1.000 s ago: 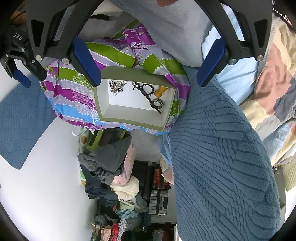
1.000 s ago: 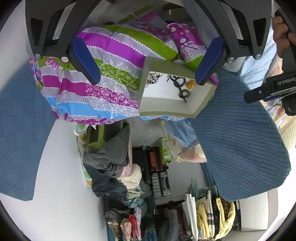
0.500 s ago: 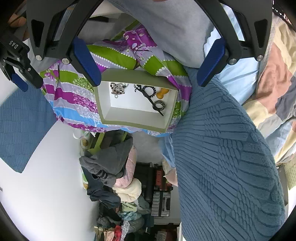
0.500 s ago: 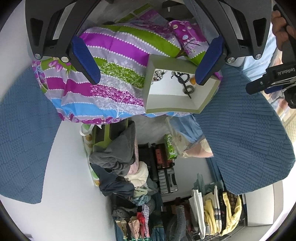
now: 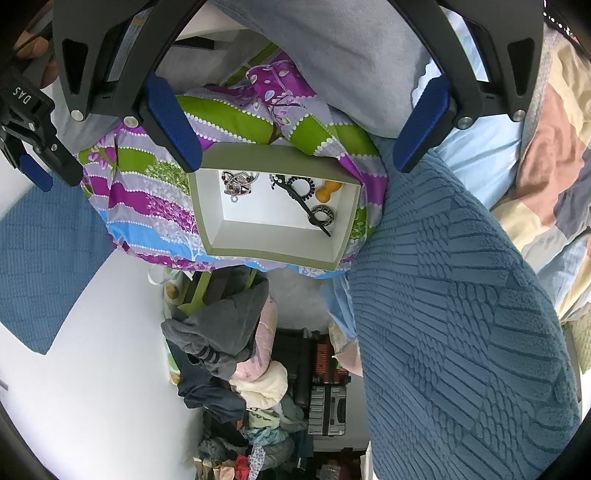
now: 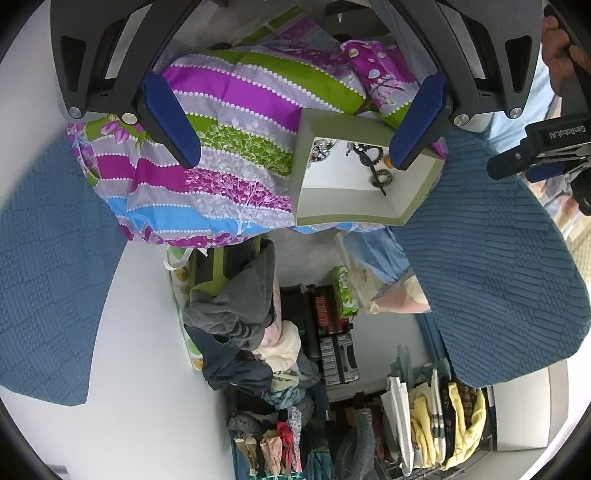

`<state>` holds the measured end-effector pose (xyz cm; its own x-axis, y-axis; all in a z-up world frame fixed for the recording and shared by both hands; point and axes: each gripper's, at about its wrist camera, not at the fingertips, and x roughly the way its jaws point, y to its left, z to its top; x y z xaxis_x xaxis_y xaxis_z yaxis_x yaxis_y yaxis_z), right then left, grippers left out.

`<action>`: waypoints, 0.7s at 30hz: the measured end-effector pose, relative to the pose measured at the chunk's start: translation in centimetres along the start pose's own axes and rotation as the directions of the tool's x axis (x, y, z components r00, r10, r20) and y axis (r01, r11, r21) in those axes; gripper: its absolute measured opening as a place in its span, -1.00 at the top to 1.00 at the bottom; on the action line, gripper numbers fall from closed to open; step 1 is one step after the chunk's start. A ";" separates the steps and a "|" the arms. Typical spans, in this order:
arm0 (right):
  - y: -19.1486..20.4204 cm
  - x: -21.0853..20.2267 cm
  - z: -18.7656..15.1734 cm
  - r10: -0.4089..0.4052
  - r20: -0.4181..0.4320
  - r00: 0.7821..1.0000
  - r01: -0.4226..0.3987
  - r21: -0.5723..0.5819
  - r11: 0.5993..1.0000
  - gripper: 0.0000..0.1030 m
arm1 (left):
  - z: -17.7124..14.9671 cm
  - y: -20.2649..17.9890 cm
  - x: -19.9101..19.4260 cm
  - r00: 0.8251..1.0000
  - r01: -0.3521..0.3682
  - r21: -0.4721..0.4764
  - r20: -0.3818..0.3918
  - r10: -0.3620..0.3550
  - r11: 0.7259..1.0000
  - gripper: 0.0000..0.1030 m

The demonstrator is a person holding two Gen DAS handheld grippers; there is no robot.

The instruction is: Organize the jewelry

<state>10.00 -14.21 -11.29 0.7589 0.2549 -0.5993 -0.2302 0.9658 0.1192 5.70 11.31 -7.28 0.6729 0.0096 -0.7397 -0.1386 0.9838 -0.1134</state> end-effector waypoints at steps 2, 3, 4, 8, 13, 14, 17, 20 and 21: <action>-0.1 0.0 0.0 -0.001 0.000 1.000 0.001 -0.002 1.000 -0.99 | 0.0 -0.1 0.0 1.000 -0.001 0.000 0.001 0.001 1.000 -0.99; -0.1 0.0 0.0 -0.004 0.000 1.000 0.004 -0.004 1.000 -0.99 | 0.0 0.0 0.0 1.000 -0.002 -0.001 0.000 0.002 1.000 -0.99; -0.1 0.0 0.0 -0.005 0.000 1.000 0.005 -0.005 1.000 -0.99 | 0.0 -0.1 0.0 1.000 -0.001 -0.001 -0.001 0.001 1.000 -0.99; -0.2 0.0 0.0 -0.008 0.004 1.000 0.008 -0.007 1.000 -0.99 | 0.0 -0.1 0.0 1.000 0.000 0.002 0.000 0.000 1.000 -0.99; 0.0 0.0 -0.1 -0.017 0.004 1.000 0.017 -0.015 1.000 -0.99 | 0.0 -0.2 0.1 1.000 0.002 0.008 0.001 -0.002 1.000 -0.99; 0.0 0.0 -0.1 -0.018 0.004 1.000 0.018 -0.016 1.000 -0.99 | 0.1 -0.2 0.2 1.000 0.006 0.011 0.001 -0.006 1.000 -0.99; 0.1 0.0 -0.1 -0.021 0.006 1.000 0.022 -0.018 1.000 -0.99 | 0.3 -0.3 0.2 1.000 0.009 0.019 0.002 -0.009 1.000 -0.99; -0.1 0.0 -0.1 -0.025 0.007 1.000 0.025 -0.019 1.000 -0.99 | 0.4 -0.4 0.3 1.000 0.018 0.017 -0.005 -0.018 1.000 -0.99; -0.1 0.1 -0.1 -0.027 0.007 1.000 0.027 -0.020 0.999 -0.99 | 0.4 -0.4 0.3 1.000 0.021 0.012 -0.008 -0.021 1.000 -0.99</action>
<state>9.99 -14.28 -11.45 0.7689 0.2288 -0.5971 -0.2218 0.9712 0.0865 6.24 10.94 -7.23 0.6696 -0.0127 -0.7427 -0.1152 0.9860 -0.1208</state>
